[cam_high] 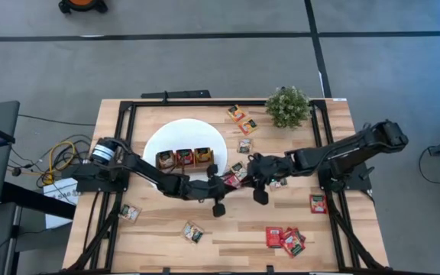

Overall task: Pick & Place Tea
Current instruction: Put the brown tea bag into the left section of the wooden organizer

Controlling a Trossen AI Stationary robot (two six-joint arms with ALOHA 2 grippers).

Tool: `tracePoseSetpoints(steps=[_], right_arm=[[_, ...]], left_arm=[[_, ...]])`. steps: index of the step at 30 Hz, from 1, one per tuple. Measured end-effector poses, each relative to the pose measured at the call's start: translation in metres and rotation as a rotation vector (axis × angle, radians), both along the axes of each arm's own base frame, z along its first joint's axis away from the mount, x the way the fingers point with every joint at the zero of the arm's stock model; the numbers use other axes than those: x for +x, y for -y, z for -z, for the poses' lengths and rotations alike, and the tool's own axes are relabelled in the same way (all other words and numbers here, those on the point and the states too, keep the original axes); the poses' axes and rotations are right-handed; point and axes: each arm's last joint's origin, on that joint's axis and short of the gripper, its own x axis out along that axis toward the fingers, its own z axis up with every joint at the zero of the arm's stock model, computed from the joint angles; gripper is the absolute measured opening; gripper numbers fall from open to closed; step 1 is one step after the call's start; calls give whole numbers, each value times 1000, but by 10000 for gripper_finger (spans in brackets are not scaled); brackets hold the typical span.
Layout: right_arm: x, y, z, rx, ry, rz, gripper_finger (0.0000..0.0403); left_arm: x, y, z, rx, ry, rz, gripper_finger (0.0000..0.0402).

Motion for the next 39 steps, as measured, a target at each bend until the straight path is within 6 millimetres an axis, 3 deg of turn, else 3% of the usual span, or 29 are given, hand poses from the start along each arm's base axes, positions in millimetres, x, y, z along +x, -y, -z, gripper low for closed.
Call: tracePoseSetpoints(steps=[4, 9, 16, 20, 26, 32, 39], right_arm=[[-9, -4, -14, -18, 48, 37, 98], [-14, -30, -15, -43, 82, 17, 115], [-14, -73, 0, -54, 104, -66, 113], [-15, -86, 2, -42, 126, -103, 111], [-16, -89, 1, -39, 139, -112, 111], [-15, -86, 0, -54, 144, -113, 112], [-13, -83, 0, -56, 151, -106, 112]], left_arm=[[-22, 6, -21, 115, -127, -111, 0], [-69, 9, -61, 210, -254, -247, 0], [-145, -15, -94, 132, -407, -479, 0], [-170, -27, -87, 84, -458, -563, 0], [-187, -40, -57, 51, -499, -647, 0], [-191, -47, -39, -40, -471, -679, 0], [-189, -54, -35, -100, -400, -633, 0]])
